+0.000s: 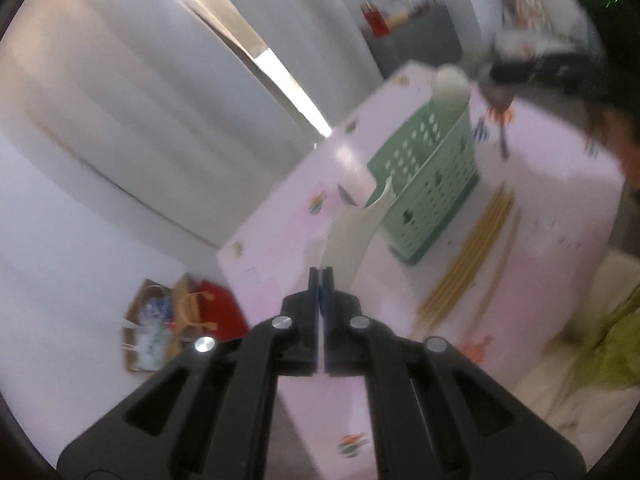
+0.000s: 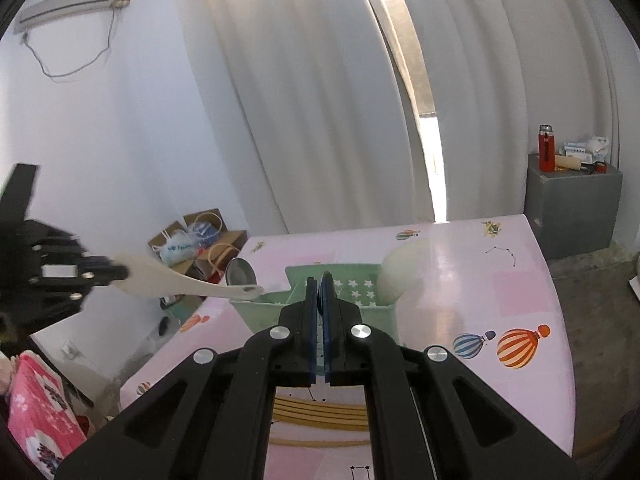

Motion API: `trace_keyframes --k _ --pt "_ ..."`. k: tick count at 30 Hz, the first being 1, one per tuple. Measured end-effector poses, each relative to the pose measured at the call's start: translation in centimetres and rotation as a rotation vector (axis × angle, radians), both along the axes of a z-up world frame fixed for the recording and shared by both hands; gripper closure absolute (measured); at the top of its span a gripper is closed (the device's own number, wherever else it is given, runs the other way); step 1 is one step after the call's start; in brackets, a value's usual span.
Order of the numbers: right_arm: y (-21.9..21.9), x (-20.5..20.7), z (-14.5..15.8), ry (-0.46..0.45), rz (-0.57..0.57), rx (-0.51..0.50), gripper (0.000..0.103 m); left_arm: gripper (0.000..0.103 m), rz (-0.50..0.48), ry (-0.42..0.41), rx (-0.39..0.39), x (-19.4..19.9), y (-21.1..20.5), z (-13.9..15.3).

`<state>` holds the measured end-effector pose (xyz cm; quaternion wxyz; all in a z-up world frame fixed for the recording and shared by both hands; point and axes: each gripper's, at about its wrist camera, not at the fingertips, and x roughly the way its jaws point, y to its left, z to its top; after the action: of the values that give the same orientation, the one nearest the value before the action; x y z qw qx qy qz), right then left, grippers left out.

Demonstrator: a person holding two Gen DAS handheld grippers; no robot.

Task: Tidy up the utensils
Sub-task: 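Lower the white paddle into the green basket and open the left tool, then move both tools down toward the loose wooden chopsticks beside the basket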

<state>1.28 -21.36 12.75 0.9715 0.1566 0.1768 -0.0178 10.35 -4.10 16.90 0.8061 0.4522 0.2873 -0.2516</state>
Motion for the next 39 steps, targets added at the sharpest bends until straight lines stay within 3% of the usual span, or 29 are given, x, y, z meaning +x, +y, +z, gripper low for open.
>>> trace_keyframes --k 5,12,15,18,21,23,27,31,34,39 --pt "-0.9 -1.1 -0.4 -0.024 0.004 0.031 0.101 0.103 -0.027 0.026 0.187 1.8 -3.3 -1.0" --pt "-1.9 -2.3 -0.2 -0.052 -0.003 0.055 0.101 0.103 -0.016 0.124 0.291 5.5 -6.8 -2.0" --pt "-2.3 -2.7 -0.1 -0.061 -0.011 0.061 0.101 0.103 -0.003 0.193 0.269 7.0 -7.7 -2.2" --pt "-2.5 -2.9 0.1 -0.068 -0.009 0.070 0.101 0.098 0.045 0.299 0.116 8.8 -7.7 -0.8" --pt "-2.6 -2.7 0.3 -0.069 0.009 0.080 0.101 0.087 0.088 0.372 -0.121 10.8 -6.4 1.6" --pt "-2.6 -2.4 0.5 -0.071 0.026 0.088 0.101 0.077 0.111 0.423 -0.345 12.0 -4.4 3.5" --pt "-2.6 -1.9 1.8 -0.091 0.078 0.118 0.101 0.071 0.163 0.390 -0.601 12.5 -0.4 5.0" --pt "-3.1 -1.1 4.1 -0.129 0.146 0.154 0.101 0.062 0.195 0.390 -0.819 10.8 3.8 4.0" --pt "-3.6 -0.1 6.0 -0.159 0.205 0.187 0.101 0.058 0.202 0.365 -0.897 8.2 6.1 1.9" --pt "-3.7 1.8 8.8 -0.196 0.243 0.178 0.101 0.057 0.236 0.328 -0.934 3.6 8.8 -2.8"
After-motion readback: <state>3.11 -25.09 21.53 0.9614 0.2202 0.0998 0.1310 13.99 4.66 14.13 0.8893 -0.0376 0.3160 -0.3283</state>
